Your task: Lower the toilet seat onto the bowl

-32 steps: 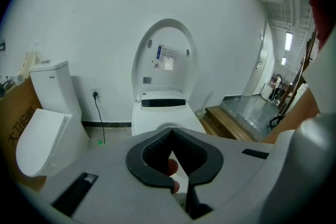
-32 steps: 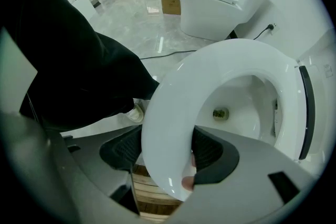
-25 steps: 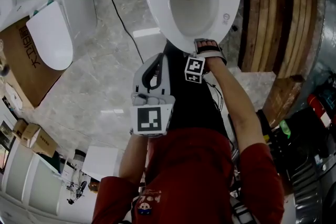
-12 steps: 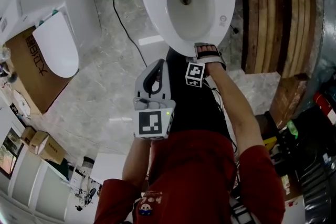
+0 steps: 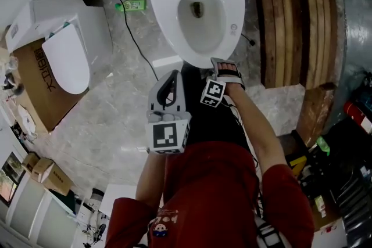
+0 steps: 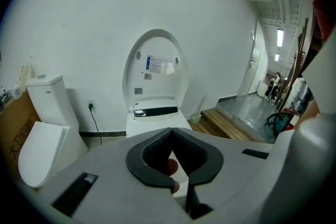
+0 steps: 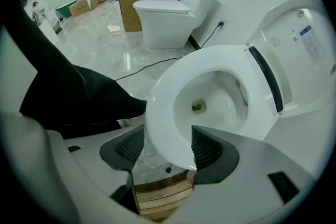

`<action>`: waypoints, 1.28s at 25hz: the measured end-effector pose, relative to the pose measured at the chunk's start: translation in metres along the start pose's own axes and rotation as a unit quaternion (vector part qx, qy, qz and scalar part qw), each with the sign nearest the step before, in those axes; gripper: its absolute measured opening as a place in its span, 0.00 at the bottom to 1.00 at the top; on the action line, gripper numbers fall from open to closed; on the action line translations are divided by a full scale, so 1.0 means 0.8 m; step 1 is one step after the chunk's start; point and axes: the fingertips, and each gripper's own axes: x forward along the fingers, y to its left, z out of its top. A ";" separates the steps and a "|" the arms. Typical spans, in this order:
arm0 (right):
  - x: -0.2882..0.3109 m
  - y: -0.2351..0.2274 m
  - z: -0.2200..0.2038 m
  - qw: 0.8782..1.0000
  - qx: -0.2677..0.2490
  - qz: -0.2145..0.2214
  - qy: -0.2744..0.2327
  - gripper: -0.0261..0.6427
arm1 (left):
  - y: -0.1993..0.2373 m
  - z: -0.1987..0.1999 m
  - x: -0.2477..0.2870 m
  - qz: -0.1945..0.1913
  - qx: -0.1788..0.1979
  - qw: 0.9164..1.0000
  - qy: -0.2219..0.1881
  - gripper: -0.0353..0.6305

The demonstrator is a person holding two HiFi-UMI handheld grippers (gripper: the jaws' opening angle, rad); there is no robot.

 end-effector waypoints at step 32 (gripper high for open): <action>-0.426 -0.137 0.014 0.893 0.290 -0.210 -0.272 0.43 | -0.069 0.155 -0.194 0.050 0.069 0.977 -0.197 0.07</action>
